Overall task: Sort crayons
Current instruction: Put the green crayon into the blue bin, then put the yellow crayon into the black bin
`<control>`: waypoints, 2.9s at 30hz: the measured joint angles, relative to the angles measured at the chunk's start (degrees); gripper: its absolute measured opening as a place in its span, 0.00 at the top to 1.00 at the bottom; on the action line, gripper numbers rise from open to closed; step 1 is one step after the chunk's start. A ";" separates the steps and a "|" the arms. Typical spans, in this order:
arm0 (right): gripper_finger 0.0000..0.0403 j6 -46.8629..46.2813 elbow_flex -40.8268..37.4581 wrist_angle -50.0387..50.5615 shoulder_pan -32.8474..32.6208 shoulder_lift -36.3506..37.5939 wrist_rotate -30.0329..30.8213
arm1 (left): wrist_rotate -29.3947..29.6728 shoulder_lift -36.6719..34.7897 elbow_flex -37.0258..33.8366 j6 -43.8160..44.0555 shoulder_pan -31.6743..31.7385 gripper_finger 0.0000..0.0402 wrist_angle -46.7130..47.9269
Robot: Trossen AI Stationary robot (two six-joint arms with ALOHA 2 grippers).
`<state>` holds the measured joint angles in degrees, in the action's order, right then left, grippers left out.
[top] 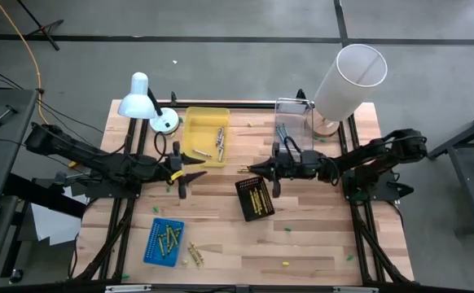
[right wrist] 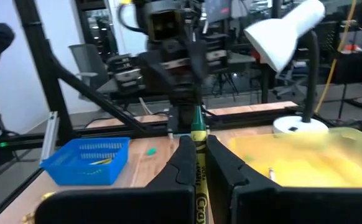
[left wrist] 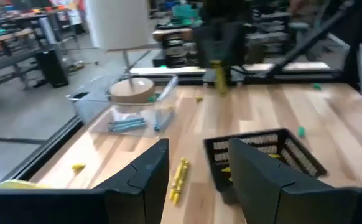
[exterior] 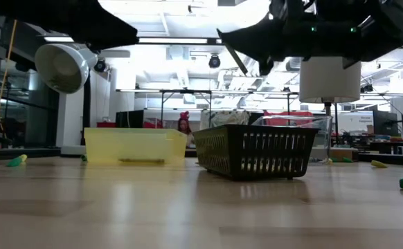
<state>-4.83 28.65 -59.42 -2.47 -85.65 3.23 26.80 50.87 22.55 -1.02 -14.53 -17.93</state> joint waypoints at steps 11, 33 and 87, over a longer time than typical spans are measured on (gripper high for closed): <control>1.00 -2.66 0.28 -0.86 -6.65 -0.49 4.46 | 6.19 0.07 0.00 1.92 0.67 0.62 -4.30; 1.00 0.77 50.16 -0.78 -12.95 -44.71 -5.17 | -12.43 -3.24 0.00 14.45 0.64 0.62 -5.07; 0.58 -3.99 86.41 17.67 -11.63 -68.41 -5.33 | -9.42 -13.38 0.00 11.87 -2.43 0.62 -1.39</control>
<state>-8.82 115.06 -41.75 -14.10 -154.05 -2.10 17.39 37.50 22.55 10.85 -16.96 -19.32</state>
